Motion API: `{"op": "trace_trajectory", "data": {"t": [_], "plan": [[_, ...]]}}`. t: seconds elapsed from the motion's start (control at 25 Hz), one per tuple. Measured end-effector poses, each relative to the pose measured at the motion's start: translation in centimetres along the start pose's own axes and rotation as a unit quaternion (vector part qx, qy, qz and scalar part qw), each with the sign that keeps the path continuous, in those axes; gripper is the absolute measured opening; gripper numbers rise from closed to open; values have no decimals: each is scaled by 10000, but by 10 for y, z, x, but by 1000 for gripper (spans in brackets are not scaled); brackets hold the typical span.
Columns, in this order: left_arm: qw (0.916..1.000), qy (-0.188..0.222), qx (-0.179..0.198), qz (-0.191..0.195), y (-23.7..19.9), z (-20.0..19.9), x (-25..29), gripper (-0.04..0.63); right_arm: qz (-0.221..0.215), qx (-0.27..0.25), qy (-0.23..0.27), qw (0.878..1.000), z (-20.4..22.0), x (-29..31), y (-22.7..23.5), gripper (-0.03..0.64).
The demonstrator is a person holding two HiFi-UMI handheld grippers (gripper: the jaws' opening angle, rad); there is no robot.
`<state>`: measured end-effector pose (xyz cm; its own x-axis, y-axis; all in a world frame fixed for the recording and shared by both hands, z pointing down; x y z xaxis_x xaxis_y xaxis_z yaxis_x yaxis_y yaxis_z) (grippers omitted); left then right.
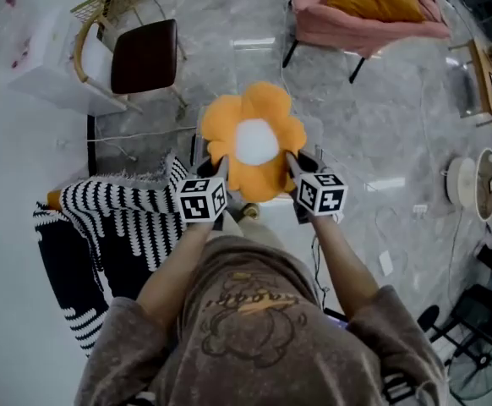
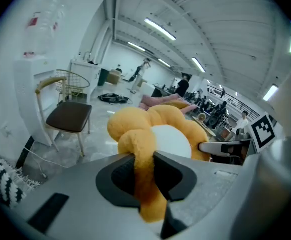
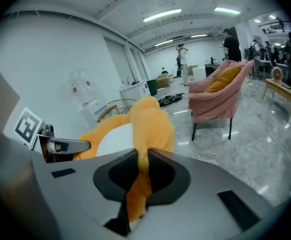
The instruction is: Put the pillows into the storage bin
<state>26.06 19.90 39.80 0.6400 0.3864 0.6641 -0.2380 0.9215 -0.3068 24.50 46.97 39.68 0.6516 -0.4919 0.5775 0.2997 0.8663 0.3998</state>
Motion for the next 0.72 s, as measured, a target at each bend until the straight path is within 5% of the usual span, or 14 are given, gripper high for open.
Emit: {"op": "trace_trajectory", "data": {"t": [0.28, 0.72], "plan": [[9929, -495, 650, 866, 57, -28, 76, 61, 889, 755, 403, 9924, 6, -37, 60, 37], [9807, -896, 1230, 1229, 104, -29, 158, 61, 1259, 1473, 669, 9788, 37, -39, 132, 40]]}}
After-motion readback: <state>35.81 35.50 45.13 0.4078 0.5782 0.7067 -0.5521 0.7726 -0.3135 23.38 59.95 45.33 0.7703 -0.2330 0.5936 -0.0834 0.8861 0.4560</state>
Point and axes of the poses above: the fingertips, and each gripper's own axes: x forward along the fingers, y to its right, z out of its underside, the point moved 10 cm from there along -x, backward along the fingers, and after that the axes turned 7 degrees about -z, right-handed, at the moved point
